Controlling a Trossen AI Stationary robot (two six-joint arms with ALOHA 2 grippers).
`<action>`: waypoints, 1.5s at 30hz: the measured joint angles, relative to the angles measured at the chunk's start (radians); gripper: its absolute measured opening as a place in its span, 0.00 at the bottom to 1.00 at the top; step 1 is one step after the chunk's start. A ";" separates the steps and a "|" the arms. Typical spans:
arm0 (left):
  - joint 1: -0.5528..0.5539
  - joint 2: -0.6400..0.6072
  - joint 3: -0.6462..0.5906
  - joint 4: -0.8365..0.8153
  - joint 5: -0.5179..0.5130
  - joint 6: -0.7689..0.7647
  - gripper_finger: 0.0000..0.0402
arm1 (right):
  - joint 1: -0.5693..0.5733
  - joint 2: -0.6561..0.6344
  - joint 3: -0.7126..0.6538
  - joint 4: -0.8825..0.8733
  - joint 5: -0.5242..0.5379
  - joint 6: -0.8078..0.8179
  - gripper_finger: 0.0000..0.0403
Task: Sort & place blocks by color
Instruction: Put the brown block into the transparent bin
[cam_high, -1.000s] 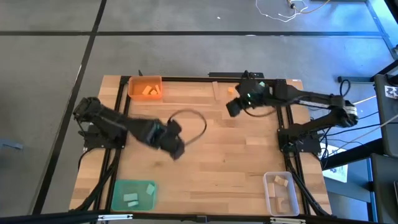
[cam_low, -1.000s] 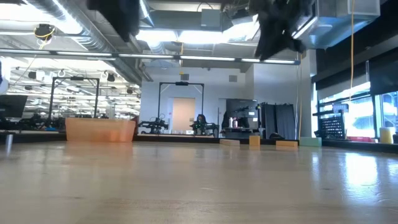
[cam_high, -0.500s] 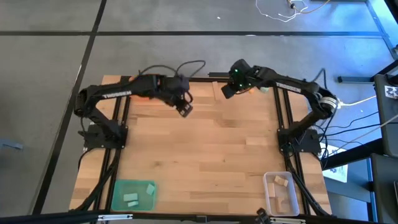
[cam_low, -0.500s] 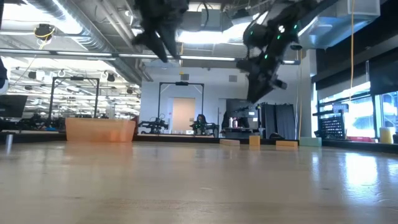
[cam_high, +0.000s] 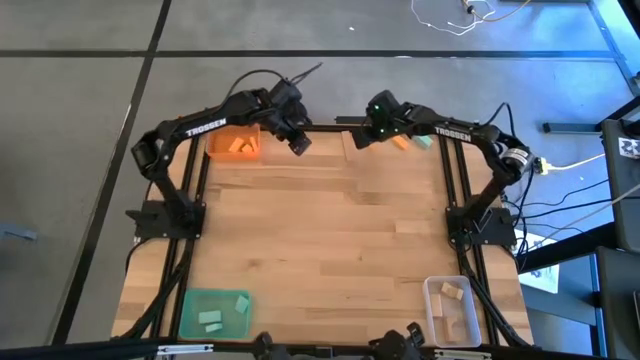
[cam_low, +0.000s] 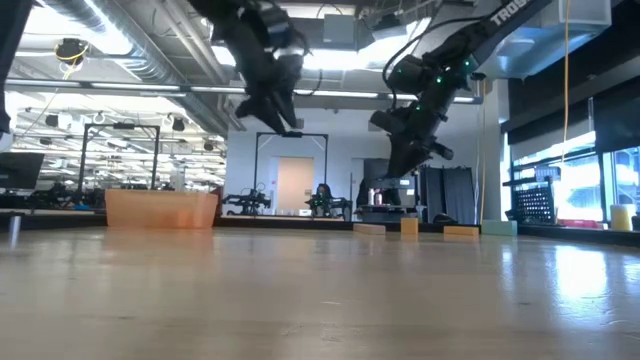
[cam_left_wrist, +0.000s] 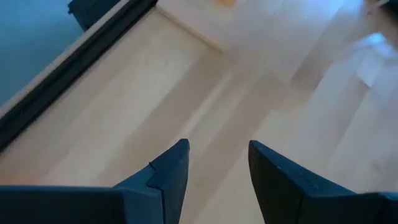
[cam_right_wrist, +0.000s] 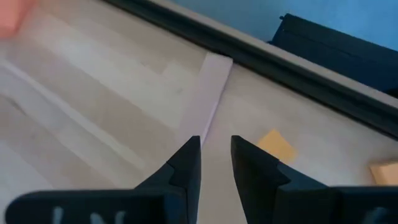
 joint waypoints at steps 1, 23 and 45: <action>0.009 0.012 0.000 0.012 0.012 0.014 0.39 | 0.000 0.004 0.000 0.011 0.000 0.004 0.22; 0.037 0.081 0.000 0.030 0.096 0.141 0.39 | 0.016 0.227 0.000 0.173 0.008 0.103 0.01; 0.037 0.079 0.000 0.031 0.092 0.178 0.39 | 0.120 0.320 0.000 0.264 -0.124 -0.110 0.00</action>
